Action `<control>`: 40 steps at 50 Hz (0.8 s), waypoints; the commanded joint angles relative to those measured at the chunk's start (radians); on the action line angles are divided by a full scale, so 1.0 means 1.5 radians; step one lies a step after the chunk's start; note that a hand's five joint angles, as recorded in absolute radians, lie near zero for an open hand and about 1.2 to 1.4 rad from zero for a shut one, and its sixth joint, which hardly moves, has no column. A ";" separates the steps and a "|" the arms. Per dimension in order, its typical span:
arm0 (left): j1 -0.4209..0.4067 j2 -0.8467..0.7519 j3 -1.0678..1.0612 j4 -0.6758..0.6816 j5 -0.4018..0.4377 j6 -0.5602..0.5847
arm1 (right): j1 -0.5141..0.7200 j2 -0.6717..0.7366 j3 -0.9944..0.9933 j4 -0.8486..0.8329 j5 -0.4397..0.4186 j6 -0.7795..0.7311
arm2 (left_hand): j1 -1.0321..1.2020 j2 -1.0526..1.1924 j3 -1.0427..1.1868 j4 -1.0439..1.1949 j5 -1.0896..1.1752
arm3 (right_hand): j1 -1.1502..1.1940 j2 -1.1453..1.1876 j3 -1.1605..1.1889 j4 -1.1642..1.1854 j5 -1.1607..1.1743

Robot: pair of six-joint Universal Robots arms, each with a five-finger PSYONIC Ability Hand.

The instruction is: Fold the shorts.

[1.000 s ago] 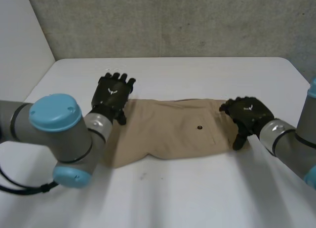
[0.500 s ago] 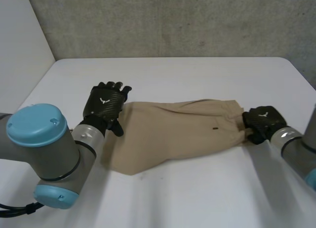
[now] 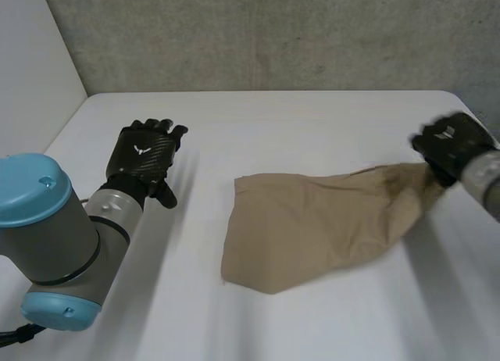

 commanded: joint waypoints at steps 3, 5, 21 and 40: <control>-0.005 0.035 0.007 0.000 -0.002 -0.009 | 0.290 0.069 -0.061 -0.056 -0.039 0.002 | -0.012 -0.017 -0.026 -0.020 -0.031 | 0.297 0.147 0.142 0.137 0.176; -0.005 0.044 0.009 -0.002 -0.003 -0.024 | 0.342 0.103 -0.056 -0.060 -0.076 0.005 | -0.012 -0.017 -0.026 -0.020 -0.031 | 0.297 0.147 0.142 0.137 0.176; 0.001 0.063 0.052 -0.022 -0.001 -0.068 | 0.338 0.104 -0.078 -0.062 -0.132 0.271 | -0.012 -0.017 -0.026 -0.020 -0.031 | -0.517 -0.668 -0.673 -0.678 -0.638; -0.165 -0.179 0.235 -0.200 -0.082 -0.206 | 0.234 0.198 -0.144 0.035 -0.004 0.433 | -0.003 -0.009 -0.017 -0.012 -0.023 | -0.517 -0.668 -0.673 -0.678 -0.638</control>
